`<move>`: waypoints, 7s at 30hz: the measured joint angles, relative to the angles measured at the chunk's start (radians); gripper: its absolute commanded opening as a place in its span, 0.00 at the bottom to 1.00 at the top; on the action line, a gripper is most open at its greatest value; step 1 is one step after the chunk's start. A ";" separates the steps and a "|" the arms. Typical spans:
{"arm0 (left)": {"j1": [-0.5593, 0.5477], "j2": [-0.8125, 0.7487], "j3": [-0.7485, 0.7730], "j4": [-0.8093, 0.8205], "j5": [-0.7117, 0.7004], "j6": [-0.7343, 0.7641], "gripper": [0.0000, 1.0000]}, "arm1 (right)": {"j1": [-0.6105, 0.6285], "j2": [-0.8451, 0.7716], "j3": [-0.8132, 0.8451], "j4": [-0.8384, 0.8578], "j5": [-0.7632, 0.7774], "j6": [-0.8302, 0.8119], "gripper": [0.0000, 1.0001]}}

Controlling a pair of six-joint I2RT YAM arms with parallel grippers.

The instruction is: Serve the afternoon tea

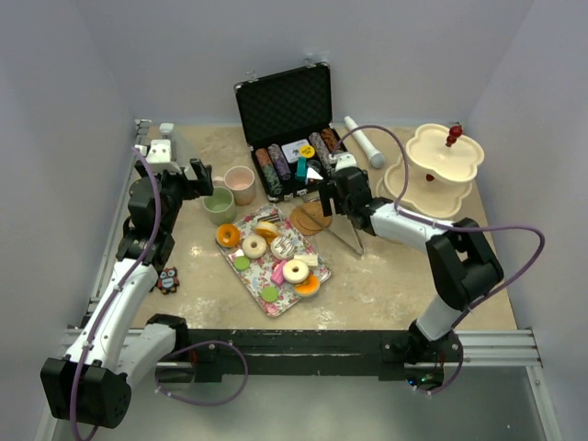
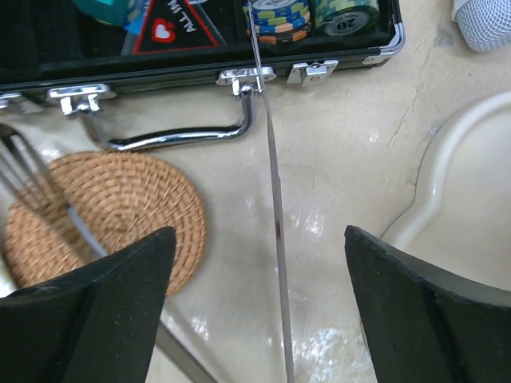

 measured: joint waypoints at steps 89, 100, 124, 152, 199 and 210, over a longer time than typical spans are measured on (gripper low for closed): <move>-0.014 0.013 -0.015 0.037 0.106 -0.009 1.00 | 0.149 -0.019 -0.099 -0.025 0.019 0.195 0.98; -0.014 0.019 -0.015 0.037 0.107 -0.009 1.00 | 0.152 0.037 -0.075 -0.035 0.037 0.245 0.88; -0.014 0.023 -0.015 0.037 0.113 -0.009 1.00 | 0.156 -0.073 0.038 -0.335 -0.031 0.243 0.64; -0.027 0.019 -0.015 0.037 0.124 -0.008 1.00 | 0.290 -0.168 0.204 -0.570 -0.396 0.140 0.64; -0.034 0.022 -0.015 0.037 0.131 -0.008 1.00 | 0.347 -0.065 0.204 -0.557 -0.300 0.067 0.41; -0.039 0.022 -0.015 0.037 0.131 -0.008 1.00 | 0.347 -0.065 0.339 -0.602 -0.277 0.067 0.35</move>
